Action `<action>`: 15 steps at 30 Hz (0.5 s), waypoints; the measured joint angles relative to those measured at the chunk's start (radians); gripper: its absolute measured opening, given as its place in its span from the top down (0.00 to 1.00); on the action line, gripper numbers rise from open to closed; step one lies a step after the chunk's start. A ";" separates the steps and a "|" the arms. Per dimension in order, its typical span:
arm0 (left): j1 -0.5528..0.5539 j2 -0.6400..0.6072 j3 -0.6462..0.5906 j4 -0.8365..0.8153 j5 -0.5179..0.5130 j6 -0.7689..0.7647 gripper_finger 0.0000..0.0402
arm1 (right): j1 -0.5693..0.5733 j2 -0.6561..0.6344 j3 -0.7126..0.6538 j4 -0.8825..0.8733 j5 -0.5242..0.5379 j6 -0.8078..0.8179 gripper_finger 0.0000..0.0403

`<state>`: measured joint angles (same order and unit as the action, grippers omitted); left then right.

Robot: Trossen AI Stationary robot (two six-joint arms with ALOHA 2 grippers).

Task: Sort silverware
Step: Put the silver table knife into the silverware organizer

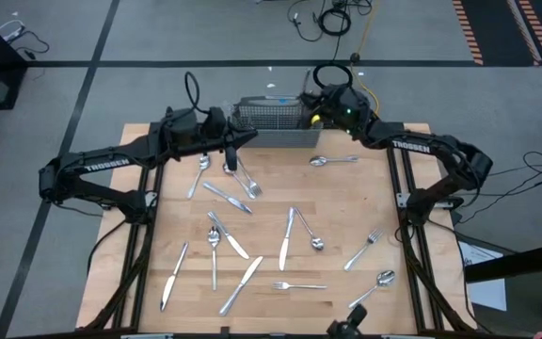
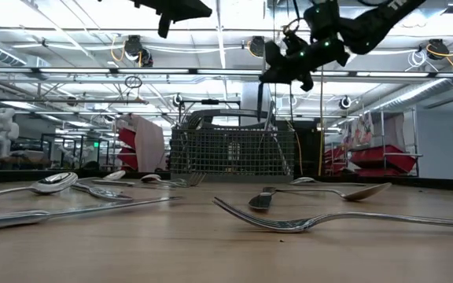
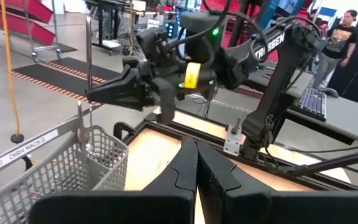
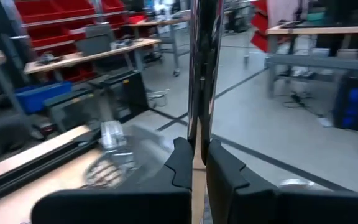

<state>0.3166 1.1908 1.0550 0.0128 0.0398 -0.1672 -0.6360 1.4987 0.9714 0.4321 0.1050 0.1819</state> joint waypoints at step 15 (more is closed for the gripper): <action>0.031 -0.001 -0.052 0.049 0.000 0.016 0.98 | -0.018 0.159 0.049 0.029 -0.059 -0.010 0.99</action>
<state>0.3473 1.1900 1.0031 0.0620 0.0397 -0.1516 -0.6543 1.6573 1.0206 0.4609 0.0456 0.1719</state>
